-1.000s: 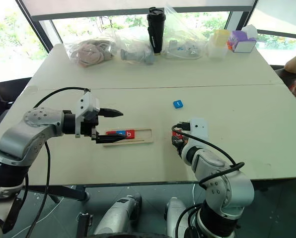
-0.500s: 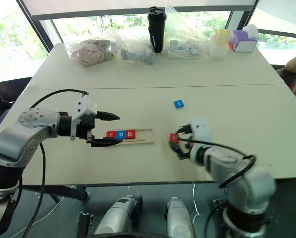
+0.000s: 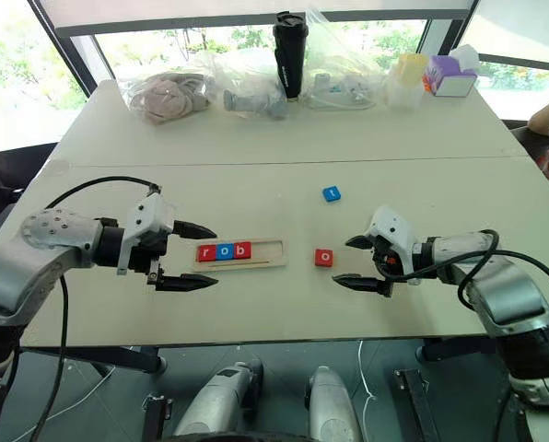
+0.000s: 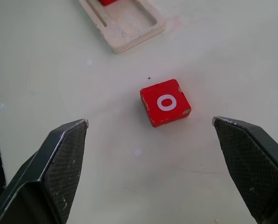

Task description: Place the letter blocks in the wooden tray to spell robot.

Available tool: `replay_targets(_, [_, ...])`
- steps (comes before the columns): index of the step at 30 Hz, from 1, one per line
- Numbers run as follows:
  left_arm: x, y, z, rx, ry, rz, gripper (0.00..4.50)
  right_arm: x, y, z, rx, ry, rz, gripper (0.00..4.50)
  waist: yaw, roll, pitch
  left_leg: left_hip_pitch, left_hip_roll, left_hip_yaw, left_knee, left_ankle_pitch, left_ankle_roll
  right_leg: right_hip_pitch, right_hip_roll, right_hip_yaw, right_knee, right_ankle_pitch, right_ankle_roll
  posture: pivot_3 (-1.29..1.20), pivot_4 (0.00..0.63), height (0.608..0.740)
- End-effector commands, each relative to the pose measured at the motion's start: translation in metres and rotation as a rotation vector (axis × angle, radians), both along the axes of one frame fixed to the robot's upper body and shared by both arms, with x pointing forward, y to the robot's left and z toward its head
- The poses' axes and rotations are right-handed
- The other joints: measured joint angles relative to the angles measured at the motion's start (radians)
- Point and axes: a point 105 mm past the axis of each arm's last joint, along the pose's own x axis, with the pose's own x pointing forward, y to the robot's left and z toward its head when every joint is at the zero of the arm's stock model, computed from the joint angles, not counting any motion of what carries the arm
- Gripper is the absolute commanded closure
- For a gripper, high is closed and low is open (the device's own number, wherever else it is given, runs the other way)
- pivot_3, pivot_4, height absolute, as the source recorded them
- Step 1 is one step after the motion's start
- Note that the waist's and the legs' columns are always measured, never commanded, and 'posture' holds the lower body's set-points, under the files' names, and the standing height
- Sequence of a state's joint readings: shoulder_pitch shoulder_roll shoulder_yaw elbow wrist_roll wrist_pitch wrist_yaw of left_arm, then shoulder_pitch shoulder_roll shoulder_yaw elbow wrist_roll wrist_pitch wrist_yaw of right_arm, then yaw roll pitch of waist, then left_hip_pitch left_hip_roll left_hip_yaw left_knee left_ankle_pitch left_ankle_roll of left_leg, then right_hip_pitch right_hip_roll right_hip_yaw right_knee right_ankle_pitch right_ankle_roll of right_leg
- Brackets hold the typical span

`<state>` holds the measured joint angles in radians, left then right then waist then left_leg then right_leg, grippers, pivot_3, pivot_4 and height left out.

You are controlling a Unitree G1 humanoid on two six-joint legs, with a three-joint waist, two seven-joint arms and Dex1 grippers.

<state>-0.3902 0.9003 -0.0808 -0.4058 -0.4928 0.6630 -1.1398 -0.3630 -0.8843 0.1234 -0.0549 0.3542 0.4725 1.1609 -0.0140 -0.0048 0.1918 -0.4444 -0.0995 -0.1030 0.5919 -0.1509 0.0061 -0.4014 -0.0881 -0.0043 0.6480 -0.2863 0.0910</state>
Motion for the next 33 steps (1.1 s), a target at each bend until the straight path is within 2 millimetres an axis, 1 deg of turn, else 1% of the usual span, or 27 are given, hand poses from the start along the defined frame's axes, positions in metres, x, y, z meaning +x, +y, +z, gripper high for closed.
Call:
replay_targets(1, [-0.005,0.002,0.011,-0.011,-0.039,0.021,0.0,0.01,0.003,-0.002,-0.046,-0.054,0.079,0.06,0.001,0.0,0.0,0.0,0.0,0.0,0.0,0.0,0.0,0.0,0.0,0.0,0.0,0.0,0.0,0.0,0.15,0.74])
replay_targets(6, [-0.012,0.002,0.007,-0.012,-0.026,0.048,0.0,0.019,0.005,-0.012,-0.081,-0.048,0.142,0.06,0.003,0.0,0.0,0.0,0.0,0.0,0.0,0.0,0.0,-0.001,0.0,0.0,0.0,0.001,0.002,0.0,0.15,0.74])
replay_targets(12, [-0.015,0.004,0.006,-0.011,-0.023,0.078,0.0,0.032,0.009,-0.012,-0.052,-0.037,0.129,0.06,0.003,0.0,0.0,0.0,0.0,0.0,0.0,0.0,-0.002,-0.001,0.0,0.0,0.001,0.001,0.002,0.0,0.15,0.74])
replay_targets(13, [-0.014,0.005,0.006,-0.011,-0.023,0.081,0.0,0.033,0.009,-0.012,-0.049,-0.036,0.129,0.3,0.003,0.0,0.0,0.001,0.0,0.0,0.0,-0.001,-0.002,-0.001,0.001,0.0,0.002,0.001,0.001,0.0,0.15,0.74])
replay_targets(15, [-0.014,0.006,0.006,-0.013,-0.025,0.087,0.0,0.034,0.012,-0.011,-0.038,-0.03,0.131,0.92,0.003,0.0,0.0,0.001,0.0,0.0,0.0,-0.001,-0.002,-0.001,0.001,0.0,0.002,0.0,0.0,0.0,0.15,0.74])
replay_targets(19, [-0.012,0.01,0.006,-0.008,-0.029,0.107,0.0,0.033,0.018,-0.009,-0.014,-0.03,0.143,2.98,0.003,0.0,0.0,0.001,0.0,0.0,0.0,0.0,-0.002,-0.001,0.001,0.0,0.002,0.002,0.002,0.0,0.15,0.74])
replay_targets(20, [-0.012,0.011,0.006,-0.007,-0.03,0.113,0.0,0.032,0.019,-0.009,-0.011,-0.033,0.146,3.37,0.003,0.0,0.0,0.001,0.0,0.0,0.0,0.0,-0.002,-0.001,0.001,0.0,0.002,0.002,0.002,0.0,0.15,0.74])
replay_targets(22, [-0.009,0.017,0.007,0.001,-0.037,0.134,0.0,0.031,0.024,-0.002,0.008,-0.048,0.153,3.36,0.003,0.0,0.0,0.001,0.0,0.0,0.0,0.0,-0.002,-0.002,0.001,0.001,0.002,0.002,0.002,0.0,0.15,0.74])
replay_targets(25, [-0.005,0.027,0.009,0.02,-0.047,0.167,0.0,0.034,0.04,0.017,0.036,-0.092,0.182,3.36,0.0,0.0,0.0,0.001,0.0,0.0,0.0,-0.001,-0.002,-0.002,0.001,0.001,0.002,0.002,0.002,0.0,0.15,0.74])
replay_targets(26, [-0.003,0.031,0.01,0.027,-0.051,0.177,0.0,0.036,0.049,0.025,0.053,-0.105,0.198,3.36,-0.002,0.0,0.0,0.001,0.0,0.0,0.0,-0.001,-0.002,-0.002,0.001,0.001,0.003,0.002,0.002,0.0,0.15,0.74])
replay_targets(27, [-0.001,0.036,0.011,0.039,-0.058,0.187,0.0,0.039,0.064,0.034,0.075,-0.115,0.227,3.36,-0.004,0.0,0.0,0.001,0.0,0.0,0.0,-0.001,-0.003,-0.003,0.001,0.001,0.004,0.002,0.002,0.0,0.15,0.74])
replay_targets(28, [0.001,0.039,0.013,0.048,-0.063,0.193,0.0,0.04,0.074,0.04,0.089,-0.12,0.247,3.36,-0.007,0.001,0.0,0.001,0.0,0.0,0.0,0.0,-0.003,-0.003,0.001,0.001,0.004,0.002,0.002,0.0,0.15,0.74])
replay_targets(30, [0.004,0.043,0.014,0.062,-0.074,0.195,0.0,0.041,0.09,0.047,0.09,-0.135,0.291,3.36,-0.004,0.001,0.0,0.001,0.001,0.0,0.0,0.0,-0.003,-0.004,0.001,0.001,0.005,0.002,0.001,0.0,0.15,0.74])
replay_targets(31, [0.004,0.043,0.015,0.065,-0.078,0.192,0.0,0.042,0.094,0.048,0.087,-0.138,0.302,3.36,-0.002,0.001,0.0,0.001,0.001,0.0,0.0,0.0,-0.003,-0.004,0.002,0.001,0.006,0.002,0.001,0.0,0.15,0.74])
replay_targets(33, [0.005,0.044,0.016,0.069,-0.081,0.185,0.0,0.044,0.113,0.046,0.073,-0.145,0.343,3.36,0.006,0.0,0.0,0.001,0.001,0.0,-0.001,0.0,-0.003,-0.007,0.002,0.0,0.005,0.002,0.001,0.0,0.15,0.74])
